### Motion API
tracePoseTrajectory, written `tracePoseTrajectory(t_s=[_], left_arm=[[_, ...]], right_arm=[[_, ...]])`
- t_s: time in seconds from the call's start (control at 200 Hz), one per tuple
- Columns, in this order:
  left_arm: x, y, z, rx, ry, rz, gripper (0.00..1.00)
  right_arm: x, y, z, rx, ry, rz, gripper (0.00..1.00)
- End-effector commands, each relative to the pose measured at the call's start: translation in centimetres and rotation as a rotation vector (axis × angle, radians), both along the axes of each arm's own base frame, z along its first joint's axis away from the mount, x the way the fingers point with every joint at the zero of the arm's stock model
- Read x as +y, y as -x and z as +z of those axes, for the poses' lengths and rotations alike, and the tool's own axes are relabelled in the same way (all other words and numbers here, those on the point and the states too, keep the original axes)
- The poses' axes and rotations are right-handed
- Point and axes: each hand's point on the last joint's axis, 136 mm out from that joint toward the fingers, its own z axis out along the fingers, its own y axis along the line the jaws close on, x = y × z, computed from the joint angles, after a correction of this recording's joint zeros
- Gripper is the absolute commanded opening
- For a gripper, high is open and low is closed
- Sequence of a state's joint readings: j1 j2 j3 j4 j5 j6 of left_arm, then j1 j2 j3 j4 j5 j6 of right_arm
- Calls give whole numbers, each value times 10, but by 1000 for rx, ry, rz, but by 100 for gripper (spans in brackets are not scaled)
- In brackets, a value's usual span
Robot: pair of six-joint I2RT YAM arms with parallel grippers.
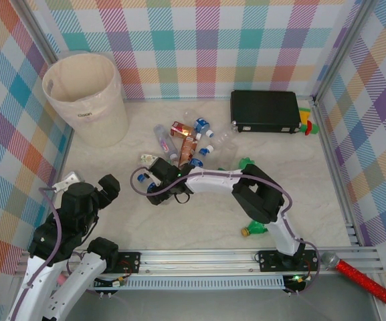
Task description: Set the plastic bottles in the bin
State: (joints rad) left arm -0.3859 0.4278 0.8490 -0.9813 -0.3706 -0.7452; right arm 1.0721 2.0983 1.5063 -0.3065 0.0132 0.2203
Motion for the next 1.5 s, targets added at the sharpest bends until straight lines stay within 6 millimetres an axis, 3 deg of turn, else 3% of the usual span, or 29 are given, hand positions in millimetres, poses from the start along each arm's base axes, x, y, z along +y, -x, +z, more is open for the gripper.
tracePoseTrajectory(t_s=[0.0, 0.17, 0.41, 0.585, 0.77, 1.18, 1.35, 1.495], left_arm=[[-22, -7, 0, -18, 98, -67, 100], [-42, -17, -5, 11, 179, -111, 93], [-61, -29, 11, -53, 262, -174, 88], [-93, -43, 22, -86, 346, -315, 84], [-98, -54, 21, -73, 393, -333, 73], [-112, -65, 16, -89, 578, -391, 43], [-116, -64, 19, -103, 590, -421, 38], [-115, -64, 19, -91, 565, -418, 16]], right_arm=[[4, 1, 51, -74, -107, 0, 56], [-6, 10, 87, -135, -190, -4, 56], [-22, 27, 132, -202, -317, -11, 55], [-21, 49, 154, -271, -355, 40, 55], [-23, 63, 177, -306, -419, 65, 55], [-30, 70, 187, -323, -441, 68, 55], [-28, 70, 190, -323, -453, 70, 55], [-28, 71, 192, -321, -460, 71, 56]])
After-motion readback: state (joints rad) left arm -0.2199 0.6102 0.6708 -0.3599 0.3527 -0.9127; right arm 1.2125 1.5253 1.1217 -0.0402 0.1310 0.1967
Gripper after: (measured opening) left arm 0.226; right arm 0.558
